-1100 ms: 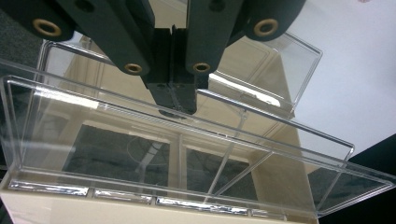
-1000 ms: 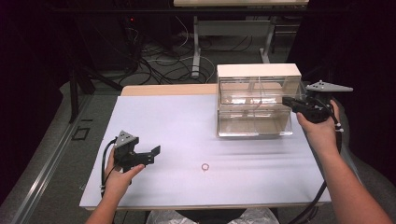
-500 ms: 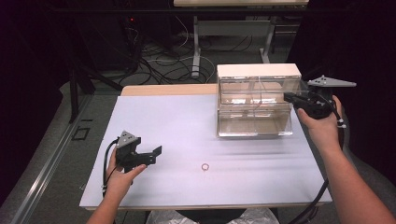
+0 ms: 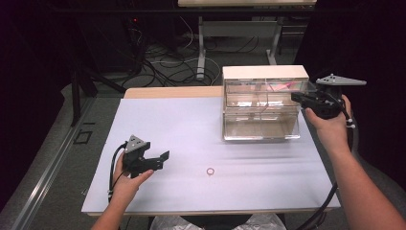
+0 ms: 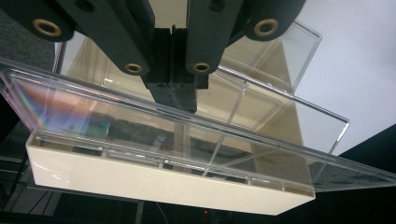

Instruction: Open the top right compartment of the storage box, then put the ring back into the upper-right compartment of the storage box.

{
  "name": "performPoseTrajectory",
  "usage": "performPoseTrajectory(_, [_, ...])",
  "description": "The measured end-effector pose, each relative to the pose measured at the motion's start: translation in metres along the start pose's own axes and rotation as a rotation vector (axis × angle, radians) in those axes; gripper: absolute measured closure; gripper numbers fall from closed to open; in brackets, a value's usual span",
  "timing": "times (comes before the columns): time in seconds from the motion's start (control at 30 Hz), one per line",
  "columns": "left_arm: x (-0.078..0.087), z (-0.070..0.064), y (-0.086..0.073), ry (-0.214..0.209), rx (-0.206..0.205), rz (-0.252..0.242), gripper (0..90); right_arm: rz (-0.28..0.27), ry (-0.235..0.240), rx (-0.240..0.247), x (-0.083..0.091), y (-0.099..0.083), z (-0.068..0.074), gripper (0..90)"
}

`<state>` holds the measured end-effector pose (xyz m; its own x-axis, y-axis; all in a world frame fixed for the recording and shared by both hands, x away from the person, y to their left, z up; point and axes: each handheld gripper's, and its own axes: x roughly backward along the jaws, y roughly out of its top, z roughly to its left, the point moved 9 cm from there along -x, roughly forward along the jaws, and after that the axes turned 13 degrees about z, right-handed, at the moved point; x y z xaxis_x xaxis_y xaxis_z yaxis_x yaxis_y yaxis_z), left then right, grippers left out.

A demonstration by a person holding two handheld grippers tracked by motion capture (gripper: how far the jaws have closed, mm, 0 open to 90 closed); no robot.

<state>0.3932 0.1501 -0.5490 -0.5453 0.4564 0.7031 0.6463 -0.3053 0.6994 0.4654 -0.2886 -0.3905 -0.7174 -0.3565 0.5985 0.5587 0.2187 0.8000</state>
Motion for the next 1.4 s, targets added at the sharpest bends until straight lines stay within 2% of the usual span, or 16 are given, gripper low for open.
performPoseTrajectory(0.2, [-0.004,-0.009,0.001,-0.013,-0.027,0.018,17.7,0.003,0.0,-0.003,0.0,0.002,0.0,90.0])
performPoseTrajectory(0.37, [-0.009,-0.017,0.002,-0.02,-0.055,0.029,23.3,0.008,-0.002,0.003,0.001,0.004,0.0,90.0])
performPoseTrajectory(0.53, [-0.012,-0.026,0.005,-0.05,-0.062,0.027,25.5,0.003,-0.005,-0.002,0.001,0.006,0.0,90.0])
performPoseTrajectory(0.77, [-0.018,-0.04,0.011,-0.098,-0.098,0.04,27.0,0.009,-0.004,0.001,0.0,0.006,0.0,90.0])
performPoseTrajectory(0.97, [-0.026,-0.05,0.016,-0.095,-0.118,0.043,27.5,0.008,-0.003,0.001,-0.001,0.007,0.001,90.0])
performPoseTrajectory(1.4, [-0.039,-0.072,0.022,-0.098,-0.155,0.068,36.8,0.006,-0.008,0.002,-0.001,0.01,0.001,90.0])
